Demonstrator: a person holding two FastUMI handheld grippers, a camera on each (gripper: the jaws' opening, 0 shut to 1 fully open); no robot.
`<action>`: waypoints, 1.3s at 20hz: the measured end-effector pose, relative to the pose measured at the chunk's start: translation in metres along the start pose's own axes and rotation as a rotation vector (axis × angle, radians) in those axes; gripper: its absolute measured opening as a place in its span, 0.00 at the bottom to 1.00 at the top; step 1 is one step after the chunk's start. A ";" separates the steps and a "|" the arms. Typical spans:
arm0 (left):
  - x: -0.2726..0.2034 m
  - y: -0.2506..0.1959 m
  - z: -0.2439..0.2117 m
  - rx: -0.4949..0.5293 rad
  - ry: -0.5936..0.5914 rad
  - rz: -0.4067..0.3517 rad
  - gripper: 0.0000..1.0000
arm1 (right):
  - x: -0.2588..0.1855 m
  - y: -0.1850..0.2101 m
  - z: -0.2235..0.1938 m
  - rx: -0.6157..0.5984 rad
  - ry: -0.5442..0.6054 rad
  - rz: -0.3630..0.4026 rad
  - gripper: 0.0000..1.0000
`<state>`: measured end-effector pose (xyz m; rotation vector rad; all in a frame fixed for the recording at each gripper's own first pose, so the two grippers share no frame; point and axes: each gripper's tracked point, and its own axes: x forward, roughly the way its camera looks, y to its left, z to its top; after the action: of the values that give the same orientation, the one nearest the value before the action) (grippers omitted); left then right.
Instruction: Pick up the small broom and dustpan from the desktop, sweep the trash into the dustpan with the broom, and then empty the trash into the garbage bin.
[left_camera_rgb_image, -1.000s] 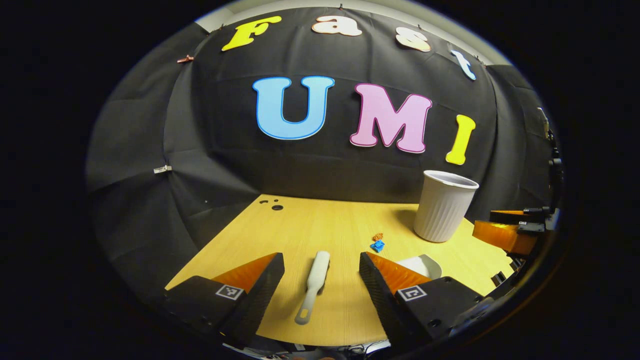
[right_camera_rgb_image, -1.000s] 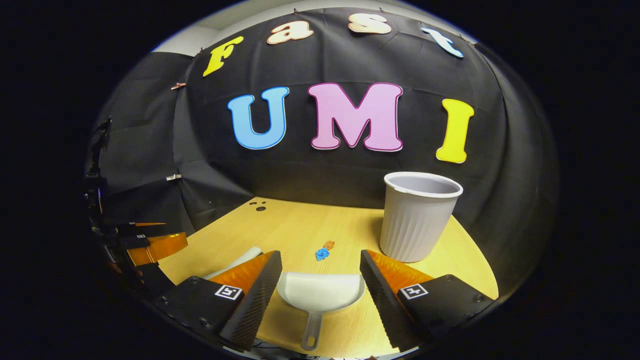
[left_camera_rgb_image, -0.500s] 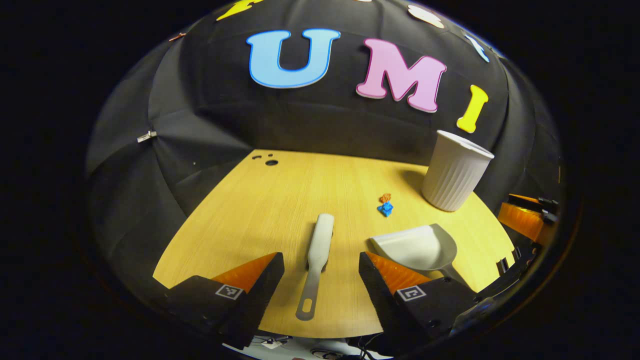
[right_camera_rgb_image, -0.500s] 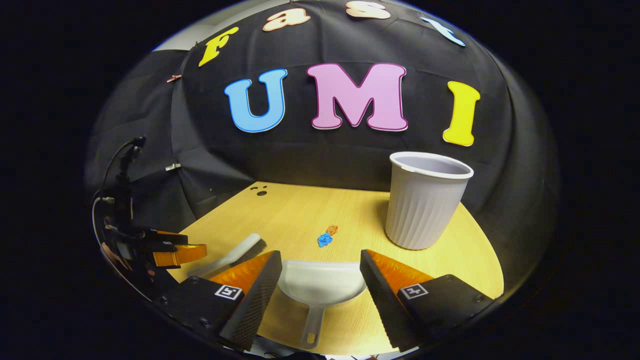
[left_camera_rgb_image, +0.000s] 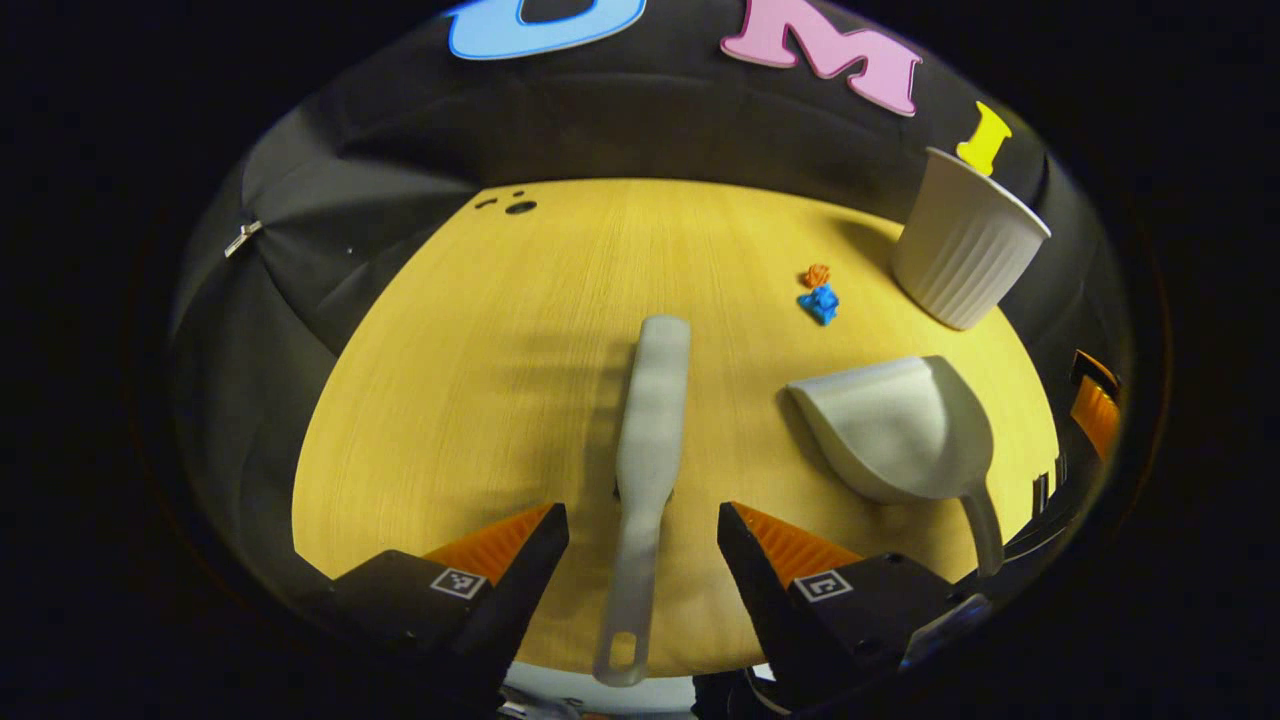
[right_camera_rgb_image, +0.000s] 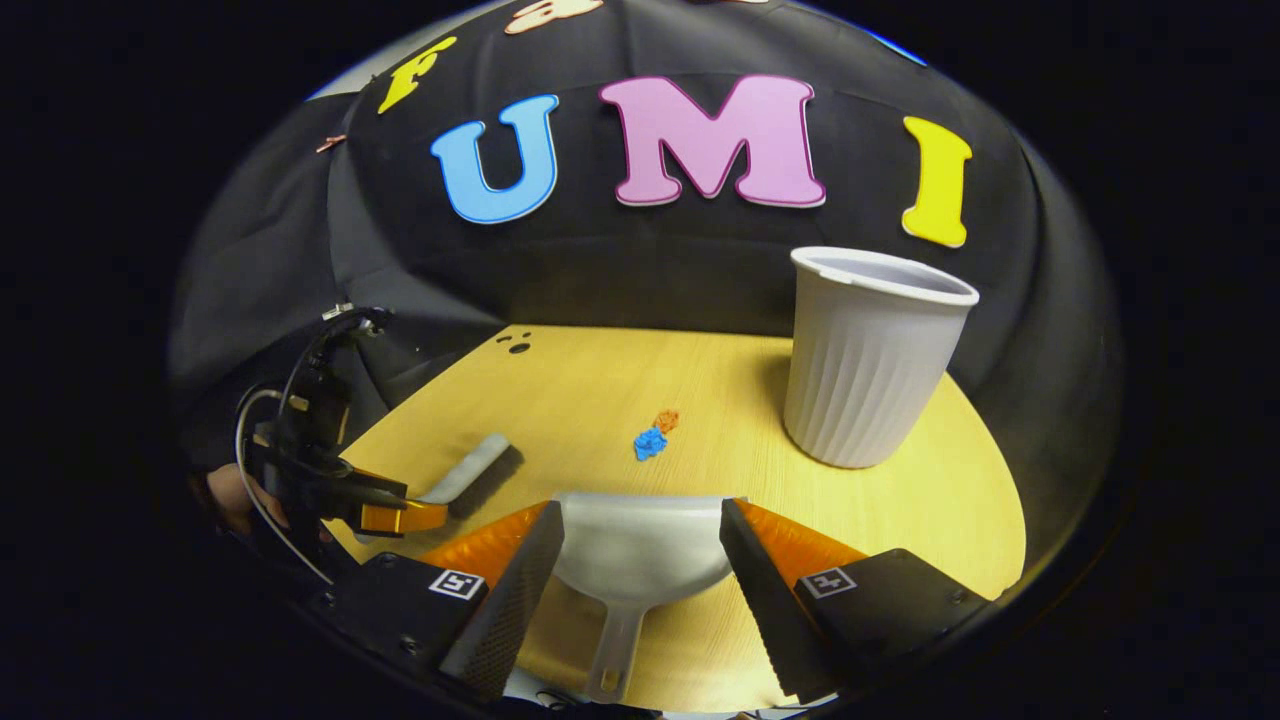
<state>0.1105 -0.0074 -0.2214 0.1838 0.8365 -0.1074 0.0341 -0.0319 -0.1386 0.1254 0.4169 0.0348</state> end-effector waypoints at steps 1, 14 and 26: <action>0.009 0.000 -0.001 0.009 0.032 -0.001 0.96 | 0.003 -0.003 -0.005 0.008 0.016 -0.003 0.98; 0.052 -0.009 0.000 0.087 0.133 -0.009 0.60 | 0.023 -0.030 -0.024 0.089 0.080 -0.072 0.99; 0.026 -0.009 -0.008 -0.004 -0.028 -0.042 0.25 | -0.003 -0.009 -0.035 0.113 0.151 -0.062 0.99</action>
<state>0.1199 -0.0153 -0.2472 0.1608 0.8128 -0.1469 0.0174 -0.0372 -0.1706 0.2218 0.5737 -0.0403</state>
